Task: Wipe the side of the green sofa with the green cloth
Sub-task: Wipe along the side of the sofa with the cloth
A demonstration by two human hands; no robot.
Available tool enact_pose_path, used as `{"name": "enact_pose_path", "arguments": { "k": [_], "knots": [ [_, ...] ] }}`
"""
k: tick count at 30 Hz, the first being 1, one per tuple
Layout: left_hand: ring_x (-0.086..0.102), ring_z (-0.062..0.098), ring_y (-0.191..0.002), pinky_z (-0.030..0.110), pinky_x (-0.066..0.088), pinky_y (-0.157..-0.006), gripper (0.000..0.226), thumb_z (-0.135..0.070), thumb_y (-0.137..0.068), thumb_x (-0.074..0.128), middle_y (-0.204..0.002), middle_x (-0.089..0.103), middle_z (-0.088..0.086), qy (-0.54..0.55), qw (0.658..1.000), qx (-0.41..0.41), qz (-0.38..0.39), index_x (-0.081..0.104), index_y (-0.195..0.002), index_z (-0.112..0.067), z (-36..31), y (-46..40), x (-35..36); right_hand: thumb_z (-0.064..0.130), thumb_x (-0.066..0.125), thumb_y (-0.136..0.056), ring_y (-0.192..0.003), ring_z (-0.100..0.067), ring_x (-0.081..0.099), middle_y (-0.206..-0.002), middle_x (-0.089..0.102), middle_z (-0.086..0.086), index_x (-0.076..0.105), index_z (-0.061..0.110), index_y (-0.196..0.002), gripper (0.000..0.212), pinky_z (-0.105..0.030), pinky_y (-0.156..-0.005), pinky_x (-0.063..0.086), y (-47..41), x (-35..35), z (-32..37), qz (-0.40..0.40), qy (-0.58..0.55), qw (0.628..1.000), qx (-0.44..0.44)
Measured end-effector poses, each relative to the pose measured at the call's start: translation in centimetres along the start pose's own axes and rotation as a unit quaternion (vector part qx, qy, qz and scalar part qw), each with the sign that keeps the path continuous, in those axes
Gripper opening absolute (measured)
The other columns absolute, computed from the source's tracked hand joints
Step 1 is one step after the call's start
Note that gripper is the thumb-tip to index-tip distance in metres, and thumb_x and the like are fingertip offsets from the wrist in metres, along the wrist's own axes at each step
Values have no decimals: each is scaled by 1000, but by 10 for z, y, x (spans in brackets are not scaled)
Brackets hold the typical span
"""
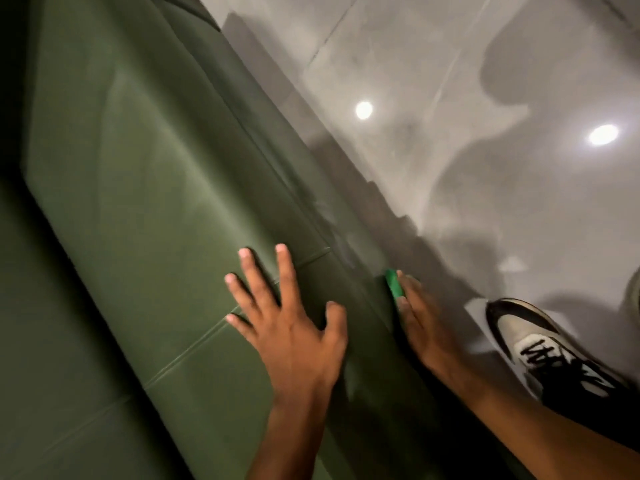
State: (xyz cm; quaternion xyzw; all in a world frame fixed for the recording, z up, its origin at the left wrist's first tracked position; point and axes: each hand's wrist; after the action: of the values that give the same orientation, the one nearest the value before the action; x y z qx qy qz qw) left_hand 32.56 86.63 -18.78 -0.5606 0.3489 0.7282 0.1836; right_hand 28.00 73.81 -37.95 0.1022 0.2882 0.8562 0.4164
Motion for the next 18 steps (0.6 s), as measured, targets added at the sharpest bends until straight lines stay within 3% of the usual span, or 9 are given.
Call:
{"name": "enact_pose_path", "arguments": {
  "k": [1, 3, 8, 11, 14, 18],
  "knots": [
    [-9, 32, -154, 70, 9, -115, 99, -40, -69, 61, -168, -9, -1, 6, 1000, -4, 4, 20, -158, -34, -3, 1, -3, 41, 26, -104, -150, -5, 12, -158, 12, 24, 10, 61, -142, 46, -22, -121, 4, 6, 0, 5, 7, 25, 999, -29],
    [-13, 30, -154, 69, 7, -115, 98, -36, -69, 60, -168, -11, -3, 16, 1000, -4, 14, 19, -158, -34, -7, 1, -4, 44, 21, -104, -151, -5, 10, -161, 7, 26, 11, 49, -150, 47, -19, -122, 1, 6, -5, 13, 22, 75, 991, -111],
    [-12, 30, -154, 70, 8, -115, 97, -37, -68, 57, -168, -9, -3, 20, 1000, 5, -2, 20, -158, -33, -1, 0, 4, 40, 17, -104, -152, -19, 15, -163, 24, -3, 13, 35, -154, 49, -38, -124, 11, -53, -5, 39, 65, 132, 964, -222],
    [-9, 31, -154, 71, 10, -114, 97, -42, -67, 52, -169, -7, -1, 20, 1000, 12, -16, 21, -158, -32, 1, -1, 9, 36, 19, -103, -149, -24, 24, -158, 33, -12, 27, 22, -152, 52, -37, -123, 15, -90, -2, 40, 72, 89, 977, -179],
    [-10, 30, -154, 71, 9, -114, 97, -38, -68, 55, -168, -9, -3, 14, 1000, 8, -16, 20, -159, -32, 4, -1, 9, 20, 34, -103, -148, -29, 29, -156, 36, -15, 35, 10, -148, 46, -36, -121, 17, -97, -3, 27, 37, 28, 998, -43],
    [-13, 29, -154, 70, 7, -115, 97, -36, -69, 55, -168, -11, -4, 18, 1000, 1, -7, 17, -159, -33, 0, 0, 6, 26, 31, -106, -152, -18, 14, -164, 21, -2, 22, 23, -153, 48, -31, -123, 7, -48, -7, 27, 57, 28, 997, 32]
  ]
}}
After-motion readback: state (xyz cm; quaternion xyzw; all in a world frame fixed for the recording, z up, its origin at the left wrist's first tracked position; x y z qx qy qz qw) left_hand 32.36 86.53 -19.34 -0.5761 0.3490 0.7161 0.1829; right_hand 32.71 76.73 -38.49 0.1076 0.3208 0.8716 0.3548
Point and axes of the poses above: each hand's wrist, its own y-axis away from the middle knuckle, its own x-axis out of the palm, z = x × y
